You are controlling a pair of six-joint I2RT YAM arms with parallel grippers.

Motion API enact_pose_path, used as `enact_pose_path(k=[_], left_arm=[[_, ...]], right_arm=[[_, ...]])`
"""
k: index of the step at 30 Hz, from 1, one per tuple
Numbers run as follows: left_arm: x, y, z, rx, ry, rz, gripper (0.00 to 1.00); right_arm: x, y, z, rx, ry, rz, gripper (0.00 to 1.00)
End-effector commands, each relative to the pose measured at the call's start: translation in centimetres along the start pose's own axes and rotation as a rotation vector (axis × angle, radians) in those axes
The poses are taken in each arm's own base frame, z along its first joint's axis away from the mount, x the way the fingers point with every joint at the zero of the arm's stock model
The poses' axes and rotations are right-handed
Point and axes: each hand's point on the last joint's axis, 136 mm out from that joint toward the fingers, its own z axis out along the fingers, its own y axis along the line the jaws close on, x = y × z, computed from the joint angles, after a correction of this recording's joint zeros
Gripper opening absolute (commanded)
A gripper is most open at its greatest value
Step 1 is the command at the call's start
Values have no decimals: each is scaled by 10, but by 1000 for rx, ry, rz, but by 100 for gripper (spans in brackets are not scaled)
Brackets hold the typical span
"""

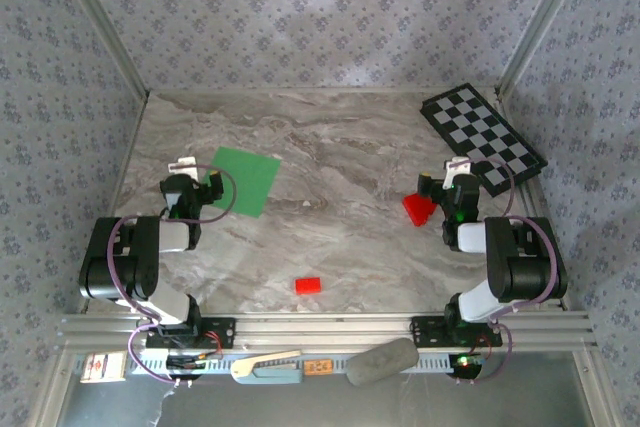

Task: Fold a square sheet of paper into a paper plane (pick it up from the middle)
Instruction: Move the square sheet of paper to the center of the table.

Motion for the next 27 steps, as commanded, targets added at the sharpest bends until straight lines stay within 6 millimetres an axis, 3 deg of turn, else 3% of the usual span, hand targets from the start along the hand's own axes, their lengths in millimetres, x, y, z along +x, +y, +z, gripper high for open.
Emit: enact_pose_path(k=[1, 17, 22, 27], left_arm=[[-9, -1, 2, 4, -25, 8, 100], [-10, -1, 1, 6, -29, 8, 100], [-28, 3, -10, -15, -24, 5, 100], [-61, 6, -24, -35, -14, -40, 100]], right_arm=[[-4, -1, 4, -2, 2, -5, 100], [-7, -3, 3, 9, -10, -1, 100], [-31, -11, -12, 54, 5, 9, 100], [-79, -19, -28, 97, 17, 140, 100]])
